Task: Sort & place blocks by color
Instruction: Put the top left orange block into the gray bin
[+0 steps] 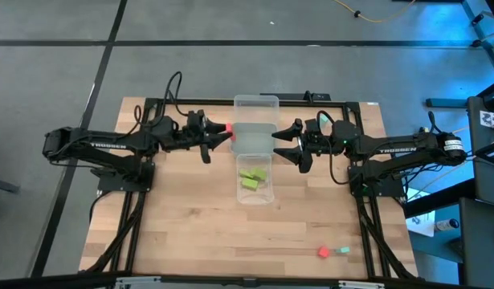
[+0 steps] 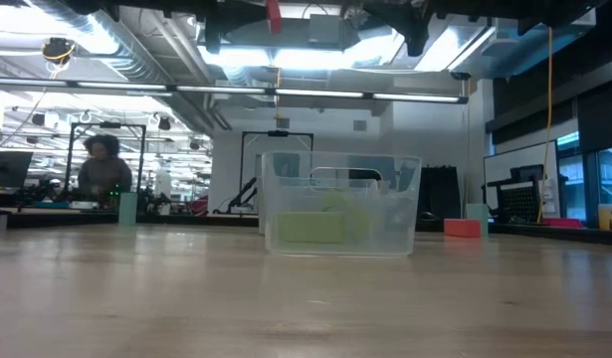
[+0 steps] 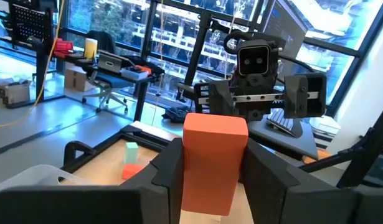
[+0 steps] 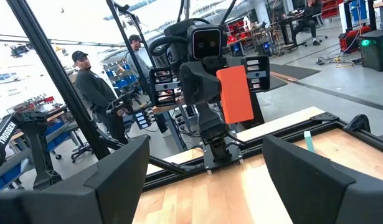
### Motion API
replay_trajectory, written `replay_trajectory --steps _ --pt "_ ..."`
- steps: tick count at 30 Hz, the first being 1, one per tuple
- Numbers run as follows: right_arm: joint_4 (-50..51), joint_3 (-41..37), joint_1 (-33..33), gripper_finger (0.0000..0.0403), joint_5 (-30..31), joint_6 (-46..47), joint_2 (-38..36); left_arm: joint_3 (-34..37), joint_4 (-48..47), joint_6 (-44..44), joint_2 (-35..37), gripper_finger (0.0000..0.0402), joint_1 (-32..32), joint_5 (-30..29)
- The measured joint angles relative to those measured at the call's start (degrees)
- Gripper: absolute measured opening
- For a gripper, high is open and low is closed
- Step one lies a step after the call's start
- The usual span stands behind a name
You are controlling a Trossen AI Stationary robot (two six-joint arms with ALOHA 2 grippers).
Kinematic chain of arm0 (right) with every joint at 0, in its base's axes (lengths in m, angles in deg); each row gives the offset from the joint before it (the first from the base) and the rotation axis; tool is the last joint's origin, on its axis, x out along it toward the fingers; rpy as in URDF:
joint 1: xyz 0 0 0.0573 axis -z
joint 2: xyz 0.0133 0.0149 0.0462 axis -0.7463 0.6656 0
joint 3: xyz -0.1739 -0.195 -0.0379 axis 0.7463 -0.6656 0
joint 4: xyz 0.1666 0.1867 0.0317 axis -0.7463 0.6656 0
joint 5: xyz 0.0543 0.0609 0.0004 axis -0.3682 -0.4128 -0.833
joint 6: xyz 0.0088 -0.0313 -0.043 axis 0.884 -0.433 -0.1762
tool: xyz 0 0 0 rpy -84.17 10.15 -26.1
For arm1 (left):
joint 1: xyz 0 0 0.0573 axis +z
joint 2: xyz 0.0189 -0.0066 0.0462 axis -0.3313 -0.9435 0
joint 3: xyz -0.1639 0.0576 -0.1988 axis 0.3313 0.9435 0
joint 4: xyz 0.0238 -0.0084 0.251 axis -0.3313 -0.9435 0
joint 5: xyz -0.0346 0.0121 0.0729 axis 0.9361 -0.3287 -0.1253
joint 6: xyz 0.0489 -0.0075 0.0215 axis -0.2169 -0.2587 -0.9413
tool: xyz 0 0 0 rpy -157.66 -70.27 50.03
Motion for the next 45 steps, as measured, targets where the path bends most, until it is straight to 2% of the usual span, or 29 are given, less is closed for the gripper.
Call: replay_trajectory --steps 15,19,26,31,38,45 --pt "0.0 0.0 0.0 0.0316 0.0 0.0 0.0 -0.2 -0.2 0.0 0.0 0.0118 0.7 0.6" --pt "0.0 0.0 0.0 0.0316 0.0 0.0 0.0 -5.1 -7.6 -0.1 -2.4 0.0118 3.5 1.2" --pt "-1.1 0.0 0.0 0.0316 0.0 0.0 0.0 -23.7 -32.6 -9.2 -17.3 0.0118 10.6 8.6" --pt "-1.8 0.0 0.0 0.0316 0.0 0.0 0.0 -32.6 -43.6 -14.7 -29.7 0.0118 13.9 11.3" --pt "-1.8 0.0 0.0 0.0316 0.0 0.2 0.0 -35.5 -47.0 -16.3 -42.4 0.0118 15.6 11.6" --pt "-1.7 0.0 0.0 0.0316 0.0 0.1 0.0 -35.5 -48.3 -14.7 -48.7 0.0118 15.6 11.1"
